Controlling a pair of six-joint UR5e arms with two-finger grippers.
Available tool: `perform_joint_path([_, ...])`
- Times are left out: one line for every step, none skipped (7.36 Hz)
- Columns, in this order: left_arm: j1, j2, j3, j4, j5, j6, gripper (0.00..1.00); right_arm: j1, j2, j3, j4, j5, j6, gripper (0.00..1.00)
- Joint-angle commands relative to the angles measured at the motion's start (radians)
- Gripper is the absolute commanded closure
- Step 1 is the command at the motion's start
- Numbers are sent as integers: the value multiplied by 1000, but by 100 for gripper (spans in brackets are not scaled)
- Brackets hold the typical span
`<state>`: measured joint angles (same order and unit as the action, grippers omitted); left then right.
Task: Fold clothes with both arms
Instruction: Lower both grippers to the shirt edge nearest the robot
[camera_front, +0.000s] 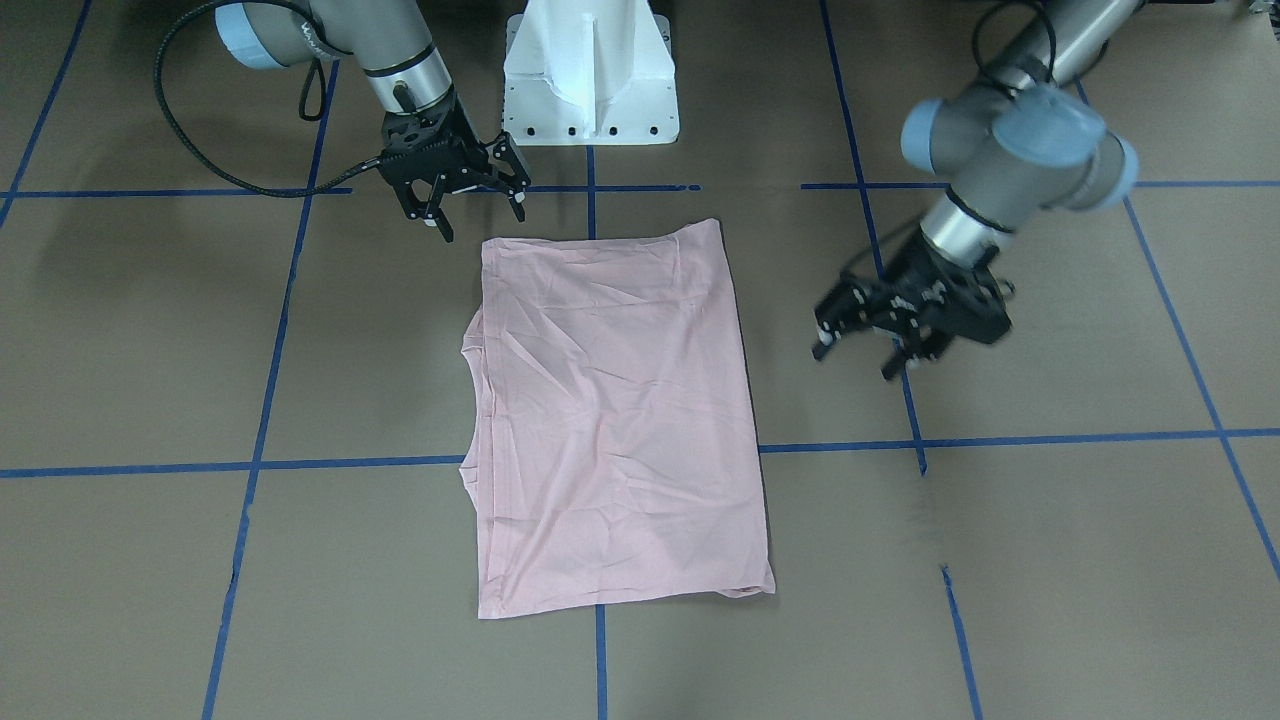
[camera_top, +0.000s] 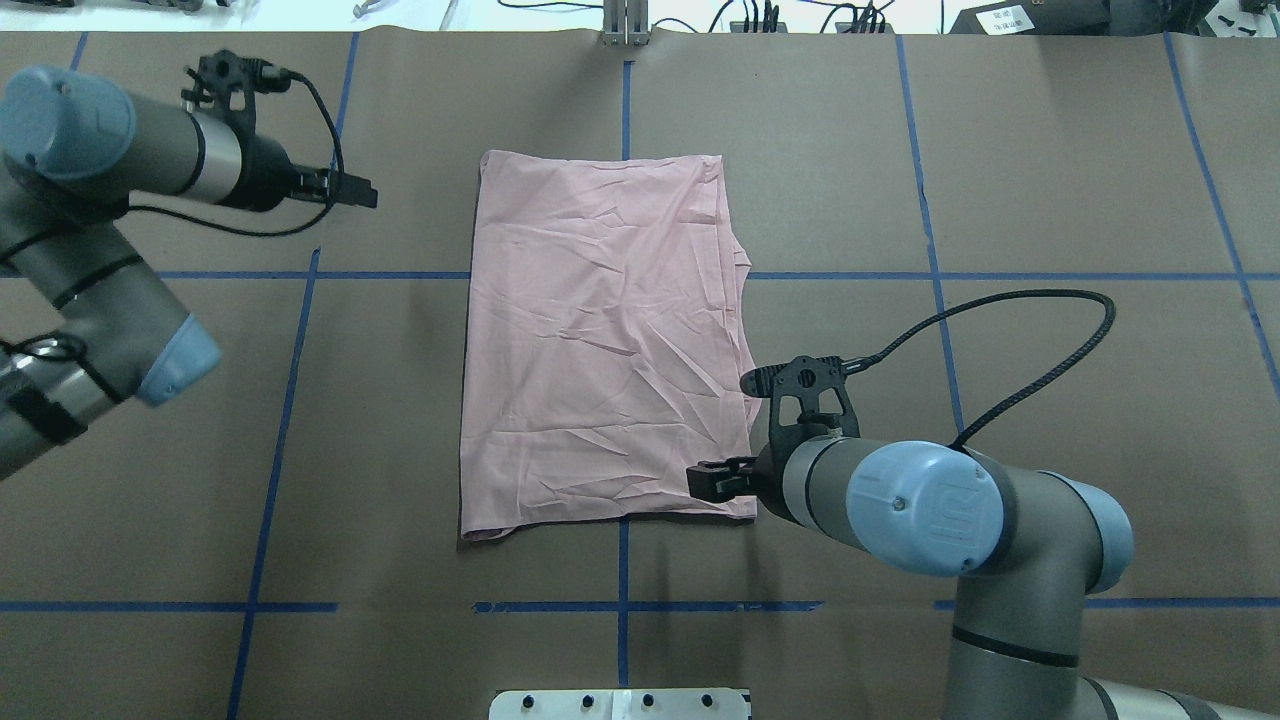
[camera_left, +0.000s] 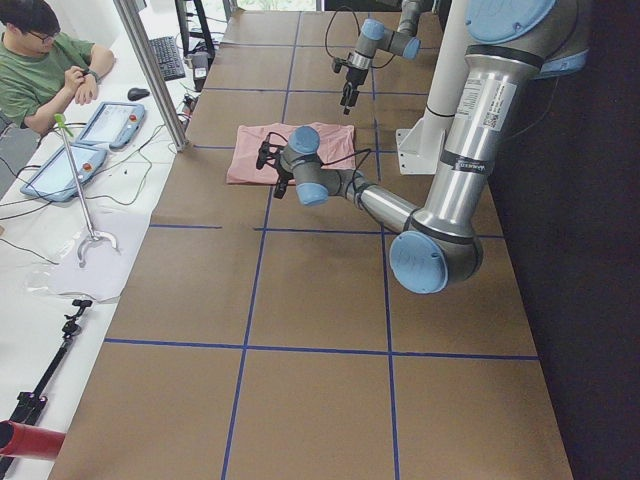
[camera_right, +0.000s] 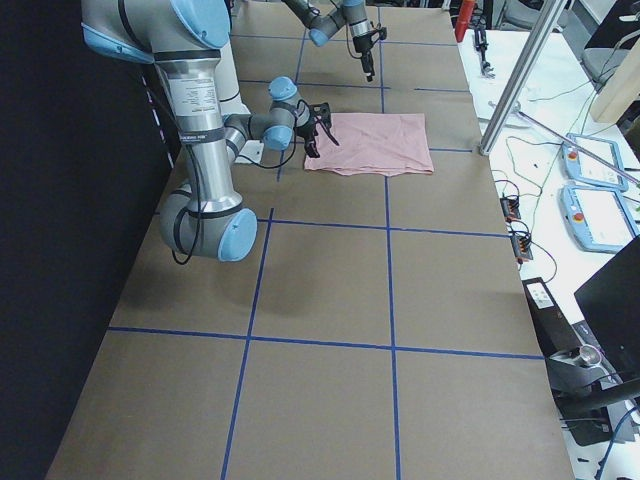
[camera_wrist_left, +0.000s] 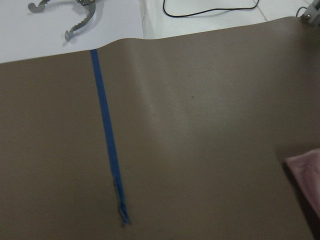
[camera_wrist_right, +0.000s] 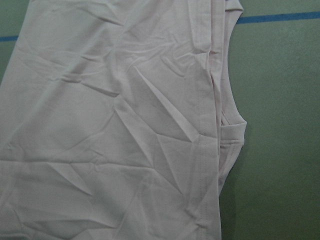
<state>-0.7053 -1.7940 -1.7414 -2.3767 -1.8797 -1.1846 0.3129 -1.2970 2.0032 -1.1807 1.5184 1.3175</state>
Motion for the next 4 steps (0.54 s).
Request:
perform_joint_path([277, 116, -214, 116, 213, -297, 0, 29, -1, 0, 18, 0, 42, 0])
perform_joint_path([408, 63, -237, 272, 322, -411, 4, 34, -5, -4, 16, 0, 40, 0])
perform_joint_path([456, -46, -221, 409, 348, -476, 20, 34, -2, -4, 18, -1, 42, 0])
perform_joint_path([492, -124, -186, 497, 347, -518, 34, 32, -2, -4, 18, -1, 42, 0])
